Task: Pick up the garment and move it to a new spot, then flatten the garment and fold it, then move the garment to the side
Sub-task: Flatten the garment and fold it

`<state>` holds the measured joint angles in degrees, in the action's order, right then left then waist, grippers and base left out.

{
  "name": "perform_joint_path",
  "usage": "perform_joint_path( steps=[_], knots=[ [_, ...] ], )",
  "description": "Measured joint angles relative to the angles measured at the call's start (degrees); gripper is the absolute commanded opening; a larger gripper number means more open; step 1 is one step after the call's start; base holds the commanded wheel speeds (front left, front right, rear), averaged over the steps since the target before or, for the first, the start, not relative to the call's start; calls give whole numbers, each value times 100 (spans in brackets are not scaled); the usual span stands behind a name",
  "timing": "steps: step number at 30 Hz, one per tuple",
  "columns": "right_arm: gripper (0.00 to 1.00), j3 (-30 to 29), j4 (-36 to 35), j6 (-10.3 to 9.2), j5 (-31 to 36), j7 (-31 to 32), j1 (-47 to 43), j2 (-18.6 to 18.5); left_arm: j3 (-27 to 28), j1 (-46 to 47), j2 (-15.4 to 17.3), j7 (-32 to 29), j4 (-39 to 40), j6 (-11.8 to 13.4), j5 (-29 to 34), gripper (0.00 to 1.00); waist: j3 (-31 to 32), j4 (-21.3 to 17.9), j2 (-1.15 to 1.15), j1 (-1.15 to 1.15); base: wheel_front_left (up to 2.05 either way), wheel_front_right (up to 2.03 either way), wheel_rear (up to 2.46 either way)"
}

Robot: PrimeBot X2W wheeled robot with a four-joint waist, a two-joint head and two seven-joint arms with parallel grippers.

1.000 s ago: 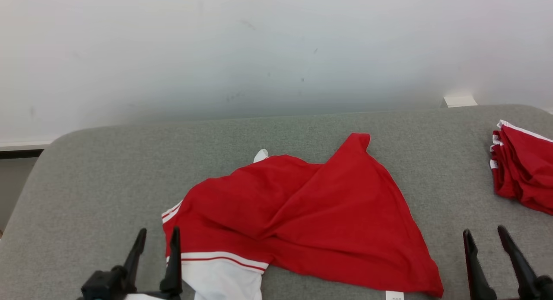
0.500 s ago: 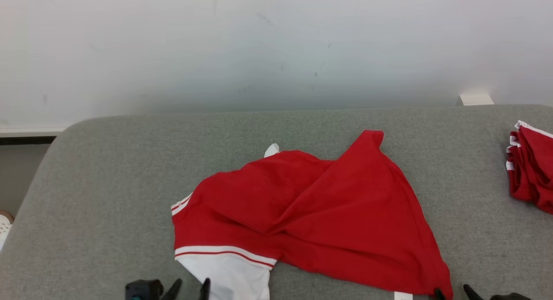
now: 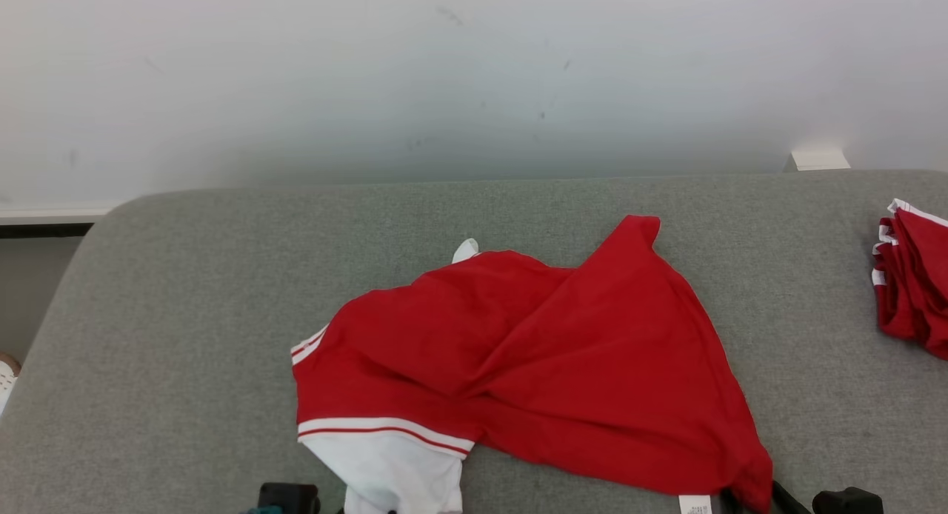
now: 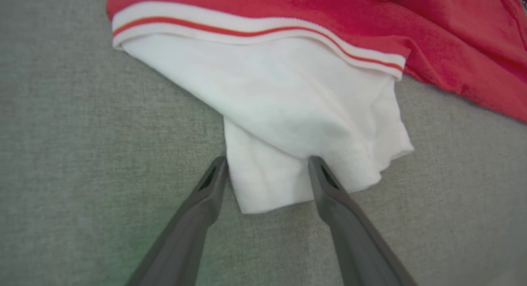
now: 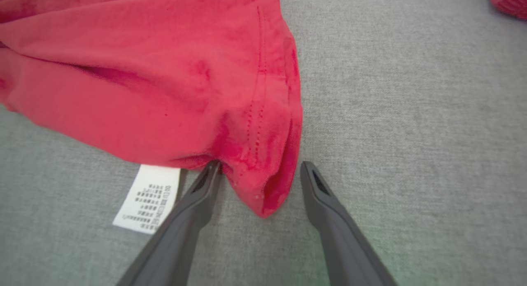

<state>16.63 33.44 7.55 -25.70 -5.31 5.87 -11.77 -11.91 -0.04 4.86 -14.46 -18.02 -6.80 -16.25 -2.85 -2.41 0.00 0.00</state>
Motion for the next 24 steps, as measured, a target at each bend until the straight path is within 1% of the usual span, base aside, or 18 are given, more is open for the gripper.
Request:
perform_joint_path(
  steps=[1,2,3,4,5,6,7,8,12,15,19,24],
  knots=[
    [100,36,48,0,-52,-32,39,4,-18,-4,-1,-67,41,0,-57,80,-9,3,0,0,0,0,0],
    [95,74,102,0,-87,-64,81,11,-42,-5,8,-137,67,0,-112,47,-15,5,0,0,0,0,0],
    [76,110,154,0,-115,-83,120,21,-77,-10,26,-197,92,-3,-143,29,-18,8,0,0,0,0,0],
    [48,141,190,0,-144,-127,147,24,-102,-24,42,-227,132,-21,-163,0,-22,11,0,0,0,0,0],
    [29,175,219,0,-181,-163,179,25,-122,-40,45,-256,160,-24,-182,0,-27,14,0,0,0,0,0],
    [25,212,249,0,-211,-233,217,26,-141,-58,47,-274,182,-31,-208,0,-32,17,0,0,0,0,0],
    [2,247,275,0,-214,-301,240,26,-149,-68,52,-285,216,-31,-235,0,-32,20,0,1,0,0,0],
    [0,288,296,0,-236,-360,257,36,-135,-74,65,-276,264,-32,-253,0,-28,24,0,0,0,0,0],
    [0,378,303,0,-358,-604,338,10,-60,-96,129,-140,514,-14,-272,0,-15,43,0,0,0,0,0],
    [0,447,152,0,-520,-727,354,-56,0,-54,216,-34,701,63,-213,0,7,47,0,0,0,0,0],
    [0,463,-257,0,-701,-836,383,-149,99,-30,265,146,950,103,-223,0,24,20,0,1,0,0,0],
    [0,533,-966,0,-1233,-814,470,-291,300,258,438,533,1413,137,-188,0,-11,-37,0,1,0,0,0]
  ],
)
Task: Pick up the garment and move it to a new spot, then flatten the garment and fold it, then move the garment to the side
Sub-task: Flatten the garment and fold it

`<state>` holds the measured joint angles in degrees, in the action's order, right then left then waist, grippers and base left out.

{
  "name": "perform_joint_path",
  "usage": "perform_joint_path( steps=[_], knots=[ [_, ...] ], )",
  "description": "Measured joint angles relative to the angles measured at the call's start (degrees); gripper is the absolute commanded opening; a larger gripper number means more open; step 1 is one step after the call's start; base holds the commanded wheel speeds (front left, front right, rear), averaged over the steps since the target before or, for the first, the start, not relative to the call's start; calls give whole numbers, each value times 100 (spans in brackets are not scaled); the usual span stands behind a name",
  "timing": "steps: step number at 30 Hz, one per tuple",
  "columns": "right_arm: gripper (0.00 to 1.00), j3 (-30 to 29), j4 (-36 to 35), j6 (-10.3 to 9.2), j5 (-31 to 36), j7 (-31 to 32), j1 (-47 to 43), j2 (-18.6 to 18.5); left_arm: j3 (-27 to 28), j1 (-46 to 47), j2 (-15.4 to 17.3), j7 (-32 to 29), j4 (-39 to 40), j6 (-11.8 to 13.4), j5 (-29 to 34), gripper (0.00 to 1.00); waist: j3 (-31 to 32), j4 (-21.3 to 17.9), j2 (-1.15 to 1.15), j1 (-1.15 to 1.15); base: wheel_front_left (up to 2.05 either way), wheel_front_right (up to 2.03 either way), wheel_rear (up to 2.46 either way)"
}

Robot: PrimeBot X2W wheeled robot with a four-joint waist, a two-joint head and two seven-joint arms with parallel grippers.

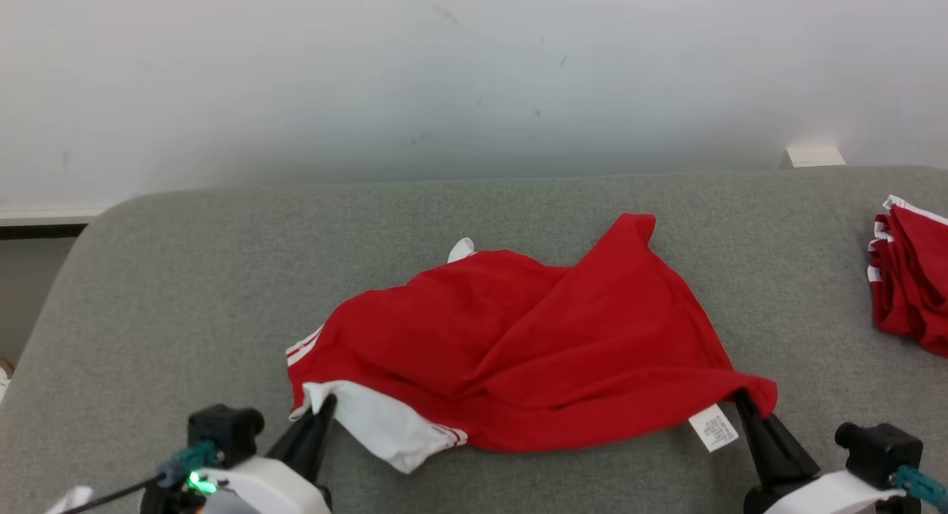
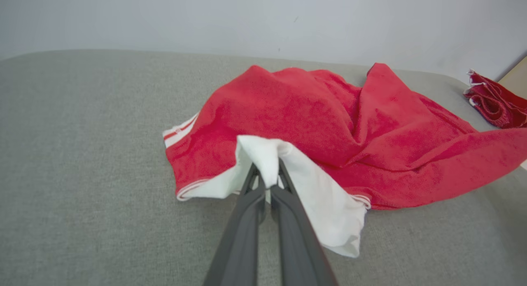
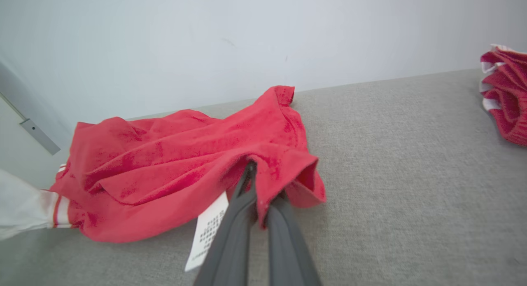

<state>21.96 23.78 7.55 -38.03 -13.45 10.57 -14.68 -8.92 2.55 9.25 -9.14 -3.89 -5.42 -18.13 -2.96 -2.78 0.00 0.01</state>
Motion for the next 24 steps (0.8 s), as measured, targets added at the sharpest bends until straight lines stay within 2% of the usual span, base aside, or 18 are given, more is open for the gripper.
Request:
perform_joint_path(
  steps=[5,9,16,19,24],
  knots=[
    [0,-8,-403,0,-287,226,577,-274,62,654,257,71,81,-62,21,0,-200,-35,0,0,0,0,0],
    [0,-144,-469,0,-237,342,1397,-258,76,1547,598,226,-159,-111,158,0,-496,-71,0,0,0,0,0],
    [0,-100,63,-1,-536,671,3164,-71,-124,3532,945,589,-1279,-190,25,0,-1210,-115,0,1,0,0,0],
    [0,21,386,0,-711,710,3986,-51,-404,4485,1088,760,-1794,-196,-57,0,-1525,-119,0,1,0,0,0],
    [0,257,1036,0,-564,571,5322,-149,-1027,6027,1201,1024,-2635,-212,-287,0,-1977,-102,0,2,0,0,0]
  ],
)
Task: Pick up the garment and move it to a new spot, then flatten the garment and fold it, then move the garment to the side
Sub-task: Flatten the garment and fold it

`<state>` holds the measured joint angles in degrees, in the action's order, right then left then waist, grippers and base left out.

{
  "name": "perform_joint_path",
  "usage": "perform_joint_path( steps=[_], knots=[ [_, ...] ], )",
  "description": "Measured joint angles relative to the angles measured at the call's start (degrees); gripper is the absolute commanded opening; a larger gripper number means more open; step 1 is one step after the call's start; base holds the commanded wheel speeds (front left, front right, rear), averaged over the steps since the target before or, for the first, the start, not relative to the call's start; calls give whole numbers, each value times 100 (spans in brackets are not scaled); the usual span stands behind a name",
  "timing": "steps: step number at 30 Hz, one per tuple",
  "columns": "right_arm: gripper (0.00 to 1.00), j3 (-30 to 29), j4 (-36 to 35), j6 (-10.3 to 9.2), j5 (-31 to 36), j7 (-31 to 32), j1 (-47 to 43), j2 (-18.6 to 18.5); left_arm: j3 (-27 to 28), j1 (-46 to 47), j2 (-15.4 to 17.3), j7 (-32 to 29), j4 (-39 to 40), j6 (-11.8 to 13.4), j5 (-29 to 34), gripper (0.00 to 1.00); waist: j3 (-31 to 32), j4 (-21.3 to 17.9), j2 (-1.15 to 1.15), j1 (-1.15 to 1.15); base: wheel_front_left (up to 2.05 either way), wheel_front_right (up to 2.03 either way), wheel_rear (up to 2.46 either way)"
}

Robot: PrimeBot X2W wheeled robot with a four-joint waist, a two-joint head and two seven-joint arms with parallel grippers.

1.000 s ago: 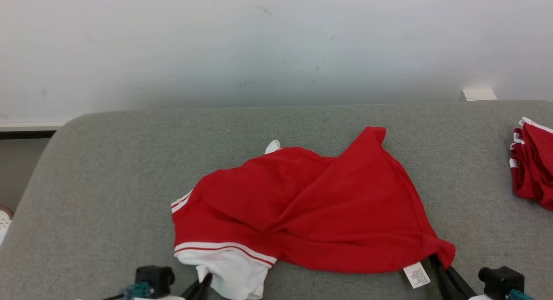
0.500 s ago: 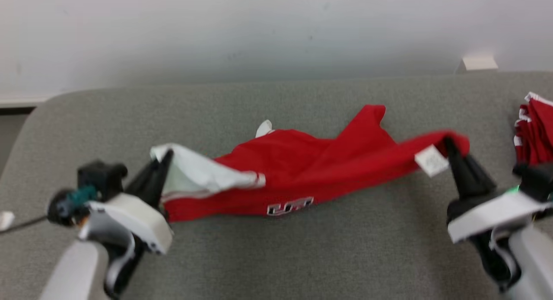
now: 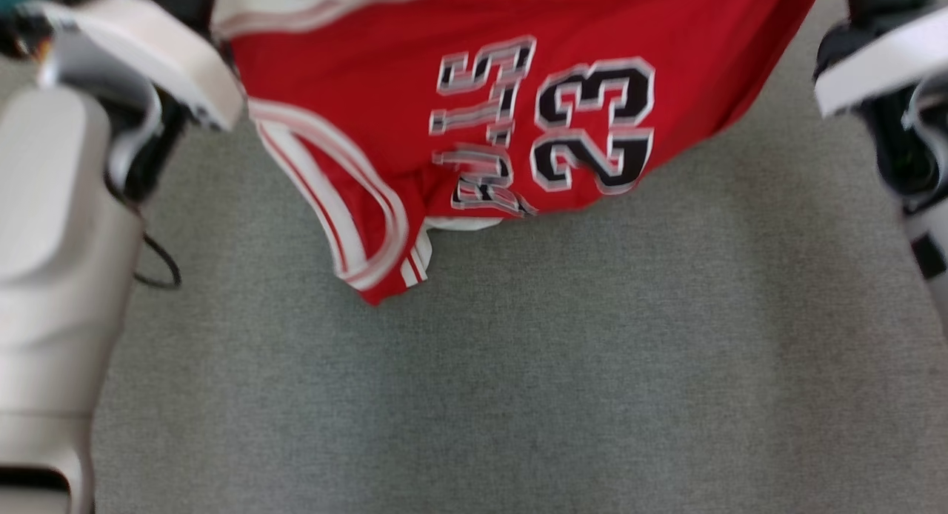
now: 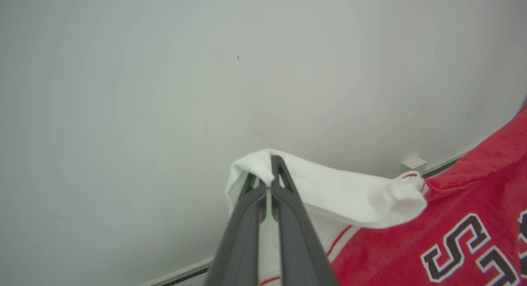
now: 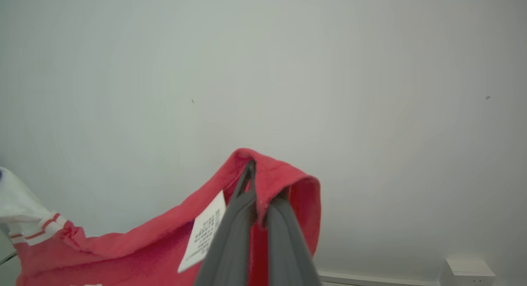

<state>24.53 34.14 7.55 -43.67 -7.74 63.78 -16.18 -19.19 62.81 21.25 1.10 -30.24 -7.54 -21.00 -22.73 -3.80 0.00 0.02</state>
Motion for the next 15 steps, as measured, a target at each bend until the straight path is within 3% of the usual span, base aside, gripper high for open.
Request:
perform_joint_path(
  steps=[9,15],
  knots=[
    [0,102,924,0,-233,-312,1792,157,-375,1988,56,516,-1222,1,-478,0,-432,-29,0,0,0,0,0],
    [0,171,1450,0,-458,-354,2796,189,-591,3002,68,787,-1793,1,-421,0,-366,-40,0,-1,0,0,0]
  ],
)
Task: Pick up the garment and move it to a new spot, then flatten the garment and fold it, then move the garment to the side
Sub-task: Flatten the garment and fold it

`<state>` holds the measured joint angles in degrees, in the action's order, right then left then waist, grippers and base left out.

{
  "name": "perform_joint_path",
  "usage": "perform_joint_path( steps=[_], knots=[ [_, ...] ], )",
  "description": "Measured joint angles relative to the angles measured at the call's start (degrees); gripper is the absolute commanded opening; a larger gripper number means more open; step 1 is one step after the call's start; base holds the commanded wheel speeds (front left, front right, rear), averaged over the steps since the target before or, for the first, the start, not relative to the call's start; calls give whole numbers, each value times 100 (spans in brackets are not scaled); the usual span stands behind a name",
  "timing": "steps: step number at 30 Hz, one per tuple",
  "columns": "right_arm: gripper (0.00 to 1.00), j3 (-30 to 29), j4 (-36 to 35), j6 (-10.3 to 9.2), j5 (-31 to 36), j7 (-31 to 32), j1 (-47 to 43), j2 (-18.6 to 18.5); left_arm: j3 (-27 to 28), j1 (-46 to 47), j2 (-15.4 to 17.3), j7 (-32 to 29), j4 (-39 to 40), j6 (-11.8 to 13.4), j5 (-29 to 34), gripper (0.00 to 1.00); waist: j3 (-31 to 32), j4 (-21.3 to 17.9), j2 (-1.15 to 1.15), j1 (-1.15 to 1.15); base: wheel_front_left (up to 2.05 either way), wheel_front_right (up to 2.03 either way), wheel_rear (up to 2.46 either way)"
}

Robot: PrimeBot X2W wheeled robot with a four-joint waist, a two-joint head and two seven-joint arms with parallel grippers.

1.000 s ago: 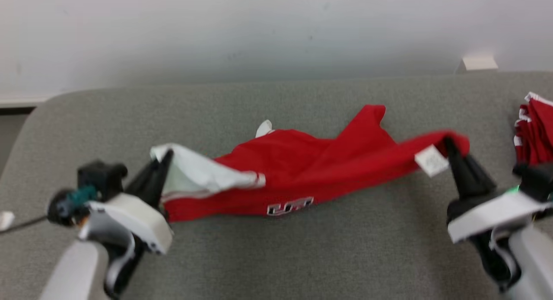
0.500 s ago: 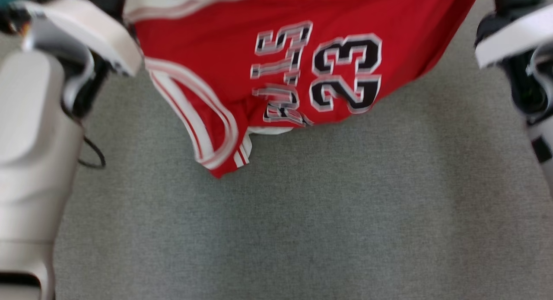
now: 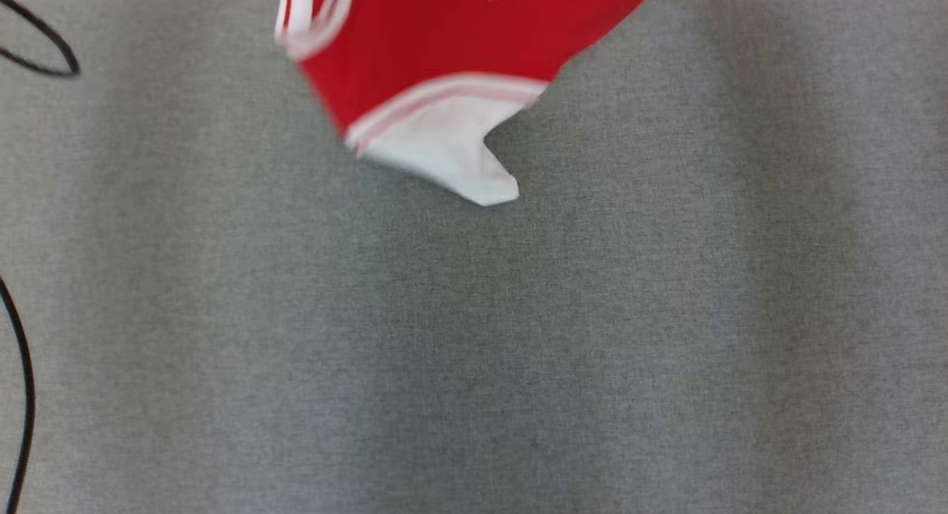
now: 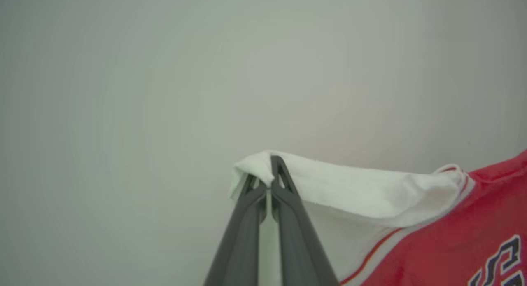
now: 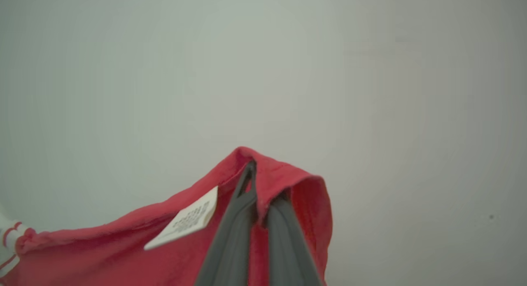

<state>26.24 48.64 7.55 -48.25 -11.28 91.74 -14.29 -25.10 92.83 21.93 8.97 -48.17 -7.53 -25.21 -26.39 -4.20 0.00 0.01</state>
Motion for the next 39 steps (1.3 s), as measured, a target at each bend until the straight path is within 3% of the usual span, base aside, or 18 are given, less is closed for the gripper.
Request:
perform_joint_path(
  steps=[12,20,30,39],
  knots=[
    [0,215,899,0,-190,-68,801,-64,-131,1032,-344,152,-1018,-1,-160,0,338,55,0,-1,0,0,0],
    [0,509,945,0,-643,183,585,-36,-182,992,-554,71,-1141,0,-967,0,160,134,0,-1,0,0,0],
    [0,1170,627,0,-1156,479,-98,-220,-844,299,-259,-105,-627,0,-1852,0,-6,253,0,-1,0,0,0],
    [0,1869,-246,0,-1991,1055,-1508,-704,-1956,-1181,438,-1277,533,0,-2865,0,573,233,0,-1,0,0,0]
  ],
)
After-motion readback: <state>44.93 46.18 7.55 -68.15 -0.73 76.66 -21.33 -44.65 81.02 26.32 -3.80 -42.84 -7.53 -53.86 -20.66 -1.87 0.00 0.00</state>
